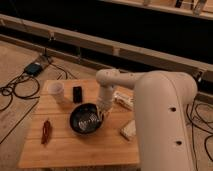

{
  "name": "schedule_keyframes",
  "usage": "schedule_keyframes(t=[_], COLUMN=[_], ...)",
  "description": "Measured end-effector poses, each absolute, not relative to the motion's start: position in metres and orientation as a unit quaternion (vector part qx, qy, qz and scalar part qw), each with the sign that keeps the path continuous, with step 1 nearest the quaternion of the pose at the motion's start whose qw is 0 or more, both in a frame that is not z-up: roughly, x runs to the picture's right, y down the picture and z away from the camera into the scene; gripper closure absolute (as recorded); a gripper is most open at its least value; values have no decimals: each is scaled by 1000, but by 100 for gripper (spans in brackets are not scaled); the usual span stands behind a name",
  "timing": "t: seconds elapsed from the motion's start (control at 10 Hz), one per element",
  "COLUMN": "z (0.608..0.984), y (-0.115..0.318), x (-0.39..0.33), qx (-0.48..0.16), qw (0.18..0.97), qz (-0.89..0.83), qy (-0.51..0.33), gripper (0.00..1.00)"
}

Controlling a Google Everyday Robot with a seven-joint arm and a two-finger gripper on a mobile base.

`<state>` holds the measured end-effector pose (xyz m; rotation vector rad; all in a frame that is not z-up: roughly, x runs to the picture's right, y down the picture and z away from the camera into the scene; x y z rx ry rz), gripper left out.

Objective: Drag the ceramic bowl in a circle

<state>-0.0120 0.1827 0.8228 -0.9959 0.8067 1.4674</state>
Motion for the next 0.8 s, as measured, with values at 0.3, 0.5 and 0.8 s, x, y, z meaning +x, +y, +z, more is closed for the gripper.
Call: schedule_keyframes(t=[0.3,0.5,0.8], z=[822,821,818], y=[182,183,174], x=[-13,-13,-14], qx=[-430,-433,-434], qw=[567,568,570], qz=[623,622,627], qy=[326,320,305], gripper=[20,20,20])
